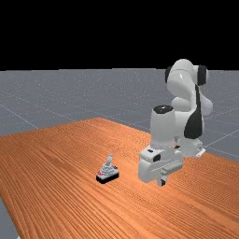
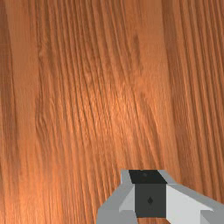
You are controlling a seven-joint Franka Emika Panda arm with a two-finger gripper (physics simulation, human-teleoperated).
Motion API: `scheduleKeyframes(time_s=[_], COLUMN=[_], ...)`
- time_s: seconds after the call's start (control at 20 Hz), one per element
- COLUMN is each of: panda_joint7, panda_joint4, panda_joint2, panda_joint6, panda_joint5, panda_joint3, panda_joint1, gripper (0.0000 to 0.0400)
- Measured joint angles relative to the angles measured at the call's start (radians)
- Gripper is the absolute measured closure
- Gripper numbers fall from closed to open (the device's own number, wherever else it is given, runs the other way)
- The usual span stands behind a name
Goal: Turn on the trigger
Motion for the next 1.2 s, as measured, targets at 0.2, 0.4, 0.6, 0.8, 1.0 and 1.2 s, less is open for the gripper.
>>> scheduleKeyframes(time_s=[0.2, 0.4, 0.6, 0.8, 1.0, 1.2], panda_joint7=[0.008, 0.002, -0.029, -0.213, -0.153, -0.246], panda_joint4=[-0.098, -0.121, -0.161, -0.204, -0.319, -0.569], panda_joint2=[-0.052, -0.073, -0.098, -0.119, -0.196, -0.352], panda_joint6=[0.093, 0.055, 0.065, 0.096, 0.103, 0.219], panda_joint5=[-0.051, -0.017, -0.005, 0.077, 0.027, 0.023], panda_joint3=[-0.039, -0.049, -0.062, -0.013, -0.043, -0.019], panda_joint1=[-0.003, -0.046, -0.086, -0.178, -0.151, -0.153], gripper=[0.0400, 0.0400, 0.0400, 0.0400, 0.0400, 0.0400])
